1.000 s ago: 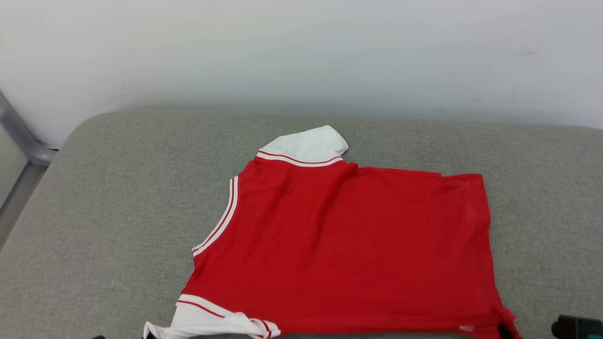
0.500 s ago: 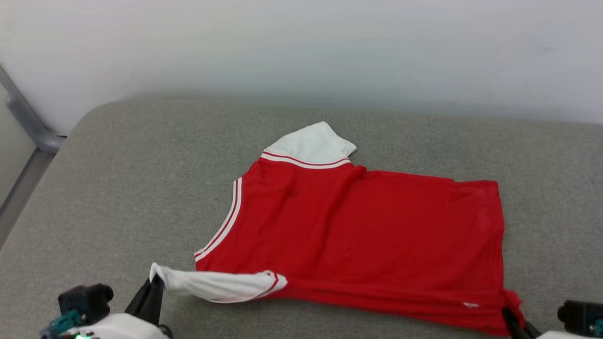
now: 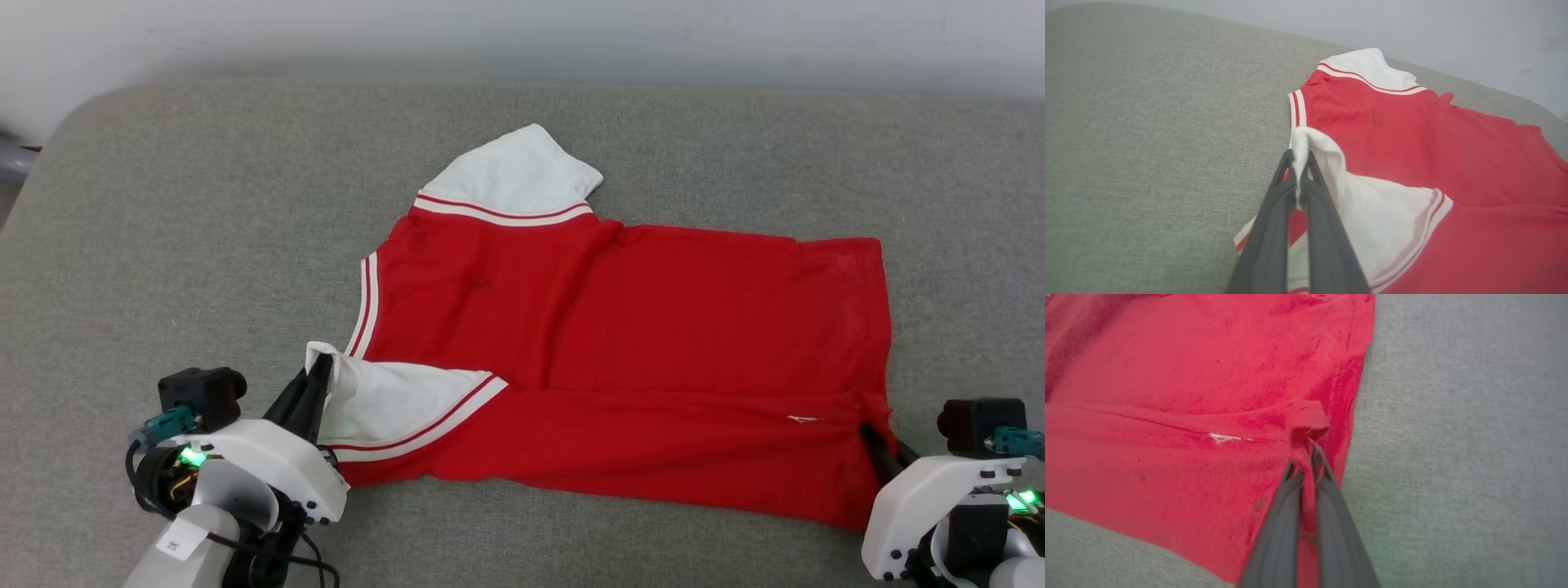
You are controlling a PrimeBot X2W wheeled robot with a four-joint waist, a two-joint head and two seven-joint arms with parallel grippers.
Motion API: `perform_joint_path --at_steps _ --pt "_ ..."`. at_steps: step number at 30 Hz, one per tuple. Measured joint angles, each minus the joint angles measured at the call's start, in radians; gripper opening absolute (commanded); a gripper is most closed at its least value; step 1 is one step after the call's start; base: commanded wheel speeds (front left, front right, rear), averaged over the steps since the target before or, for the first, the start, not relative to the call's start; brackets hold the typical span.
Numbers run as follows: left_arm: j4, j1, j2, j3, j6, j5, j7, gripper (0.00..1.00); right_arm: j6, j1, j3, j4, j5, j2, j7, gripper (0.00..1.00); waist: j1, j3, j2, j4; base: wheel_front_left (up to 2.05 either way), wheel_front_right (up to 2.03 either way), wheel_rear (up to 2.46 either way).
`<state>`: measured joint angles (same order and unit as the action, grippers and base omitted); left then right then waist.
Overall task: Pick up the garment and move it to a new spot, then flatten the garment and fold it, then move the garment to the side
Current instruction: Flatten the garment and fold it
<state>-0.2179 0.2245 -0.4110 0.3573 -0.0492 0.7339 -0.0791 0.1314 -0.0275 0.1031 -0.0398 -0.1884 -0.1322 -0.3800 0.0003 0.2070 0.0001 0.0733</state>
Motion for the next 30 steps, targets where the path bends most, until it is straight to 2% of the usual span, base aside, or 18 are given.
perform_joint_path --at_steps 6,8,9,10,11,12,13,17,18,24,27,30 --pt "-0.142 0.073 0.031 0.026 0.054 0.013 0.007 0.00 0.000 -0.041 -0.026 -0.082 0.005 0.000 0.021 0.00 0.0000 0.054 0.0000 -0.013 0.00 0.00 0.00" --pt "-0.180 0.088 0.039 0.033 0.069 0.019 0.015 0.00 0.000 -0.057 -0.035 -0.101 0.005 -0.001 0.037 0.14 0.0000 0.063 0.0000 -0.020 0.00 0.00 0.00" --pt "-0.198 0.094 0.042 0.035 0.078 0.025 0.020 0.00 0.000 -0.059 -0.038 -0.111 0.004 -0.001 0.043 0.25 -0.0001 0.065 0.0000 -0.023 0.00 0.00 0.00" --pt "-0.210 0.100 0.046 0.036 0.085 0.033 0.025 0.09 0.000 -0.062 -0.041 -0.121 0.003 -0.002 0.048 0.40 0.0000 0.067 0.0000 -0.025 0.00 0.00 0.00" --pt "-0.223 0.105 0.047 0.037 0.090 0.037 0.025 0.35 0.000 -0.068 -0.043 -0.129 0.002 -0.002 0.055 0.95 -0.0001 0.067 0.0000 -0.027 0.00 0.00 0.00" --pt "-0.233 0.111 0.047 0.038 0.093 0.037 0.025 0.60 0.000 -0.072 -0.045 -0.137 -0.004 -0.002 0.059 1.00 -0.0001 0.067 0.0000 -0.028 0.00 0.00 0.00" --pt "-0.242 0.115 0.048 0.038 0.095 0.038 0.025 1.00 0.000 -0.073 -0.051 -0.140 -0.005 -0.004 0.073 1.00 -0.0001 0.064 0.0000 -0.028 0.00 0.00 0.00" --pt "-0.271 0.119 0.046 0.030 0.098 0.047 0.017 1.00 0.000 -0.075 -0.063 -0.135 -0.022 0.000 0.164 1.00 -0.0001 0.046 0.0000 -0.037 0.00 0.00 0.00" --pt "-0.284 0.116 0.037 0.023 0.087 0.050 0.014 1.00 0.000 -0.065 -0.060 -0.122 -0.033 0.011 0.238 1.00 -0.0002 0.020 0.0000 -0.044 0.00 0.00 0.00" --pt "-0.284 0.086 -0.005 0.014 0.065 0.062 0.061 1.00 0.000 -0.026 -0.058 -0.086 -0.026 0.032 0.320 1.00 -0.0002 -0.038 0.0000 -0.061 0.00 0.00 0.00" --pt "-0.262 0.079 -0.038 0.015 0.053 0.074 0.132 1.00 0.000 0.001 -0.053 -0.070 -0.024 0.043 0.330 1.00 -0.0003 -0.067 0.0000 -0.069 0.00 0.00 0.00" --pt "-0.216 0.063 -0.077 0.024 0.047 0.106 0.258 1.00 0.000 0.021 -0.045 -0.052 -0.024 0.050 0.329 1.00 -0.0003 -0.094 0.0000 -0.074 0.00 0.00 0.00"
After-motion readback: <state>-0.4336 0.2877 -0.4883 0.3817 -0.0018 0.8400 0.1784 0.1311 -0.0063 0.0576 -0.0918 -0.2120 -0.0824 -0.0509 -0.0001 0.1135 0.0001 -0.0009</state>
